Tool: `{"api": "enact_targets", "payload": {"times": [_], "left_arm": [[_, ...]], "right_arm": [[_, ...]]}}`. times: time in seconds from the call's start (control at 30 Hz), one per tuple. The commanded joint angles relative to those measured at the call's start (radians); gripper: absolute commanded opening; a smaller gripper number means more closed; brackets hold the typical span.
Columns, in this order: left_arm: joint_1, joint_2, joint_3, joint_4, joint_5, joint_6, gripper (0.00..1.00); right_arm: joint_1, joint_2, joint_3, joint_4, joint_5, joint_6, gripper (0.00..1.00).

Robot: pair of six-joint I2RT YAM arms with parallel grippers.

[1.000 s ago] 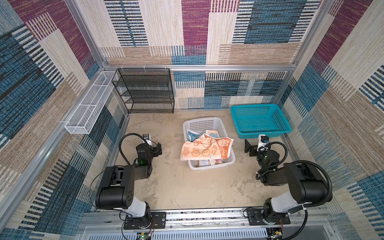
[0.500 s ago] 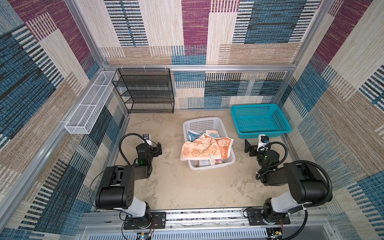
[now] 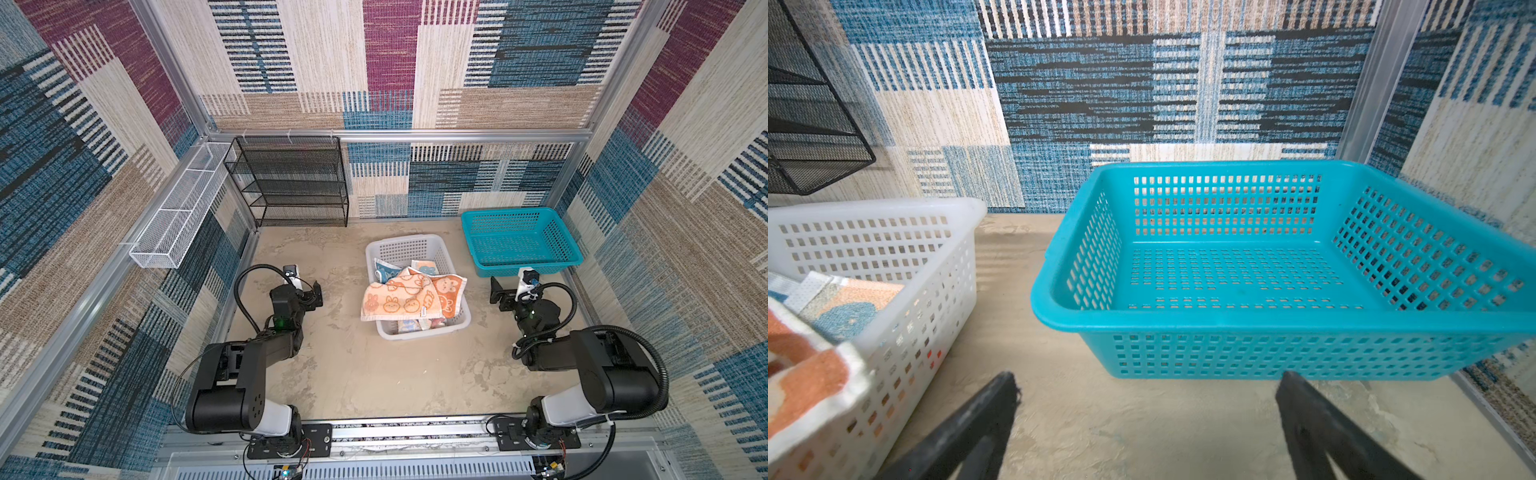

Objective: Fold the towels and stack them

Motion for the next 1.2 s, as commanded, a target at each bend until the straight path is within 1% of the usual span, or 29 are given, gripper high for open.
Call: {"api": "enact_targets", "payload": {"times": [0.0,0.1,0.17,0.23,0.27,0.33,0.4,0.43,0.5,0.53,0.63,0.67,0.73,0.83,0.93,1.0,1.07,1.17], "left_arm": [[-0.001,-0.049,0.004,-0.06,-0.034,0.003,0.99],[-0.009,-0.101,-0.004,-0.12,-0.066,-0.004,0.99],[-0.02,-0.133,-0.003,-0.141,-0.106,-0.007,0.99],[-0.039,-0.174,0.02,-0.211,-0.146,-0.014,0.99],[-0.06,-0.194,0.032,-0.247,-0.179,-0.011,0.99],[-0.102,-0.227,0.07,-0.328,-0.288,-0.02,0.99],[-0.132,-0.257,0.113,-0.42,-0.327,-0.063,0.99],[-0.151,-0.269,0.138,-0.464,-0.338,-0.093,0.99],[-0.181,-0.287,0.195,-0.573,-0.338,-0.161,0.99],[-0.2,-0.294,0.225,-0.628,-0.324,-0.206,0.99],[-0.244,-0.311,0.261,-0.708,-0.242,-0.326,0.99],[-0.26,-0.311,0.267,-0.711,-0.194,-0.343,0.99],[-0.312,-0.308,0.289,-0.745,-0.148,-0.369,0.99],[-0.387,-0.308,0.322,-0.798,-0.105,-0.406,0.99],[-0.428,-0.316,0.334,-0.833,-0.034,-0.461,0.99],[-0.444,-0.316,0.335,-0.848,0.018,-0.499,0.99],[-0.453,-0.315,0.342,-0.88,0.045,-0.541,0.99],[-0.462,-0.313,0.337,-0.889,0.099,-0.569,0.99]], "right_arm": [[0.005,-0.053,0.02,-0.071,0.036,0.011,0.99],[0.015,-0.099,0.066,-0.207,0.054,0.03,0.99],[0.04,-0.12,0.066,-0.229,0.093,0.033,0.99],[0.067,-0.152,0.067,-0.27,0.141,0.053,0.99],[0.085,-0.172,0.072,-0.3,0.181,0.069,0.99],[0.115,-0.217,0.1,-0.401,0.257,0.103,0.99],[0.128,-0.271,0.126,-0.503,0.317,0.159,0.99],[0.128,-0.3,0.144,-0.565,0.354,0.21,0.99],[0.128,-0.354,0.174,-0.672,0.414,0.314,0.99],[0.128,-0.382,0.188,-0.714,0.412,0.355,0.99],[0.126,-0.452,0.222,-0.86,0.382,0.52,0.99],[0.126,-0.469,0.225,-0.876,0.322,0.518,0.99],[0.126,-0.49,0.226,-0.892,0.195,0.499,0.99],[0.129,-0.491,0.254,-0.964,0.069,0.504,0.99],[0.143,-0.468,0.301,-1.036,-0.042,0.465,0.99],[0.165,-0.454,0.329,-1.095,-0.071,0.445,0.99],[0.184,-0.442,0.347,-1.147,-0.097,0.44,0.99],[0.211,-0.427,0.357,-1.202,-0.127,0.435,0.99]]}}
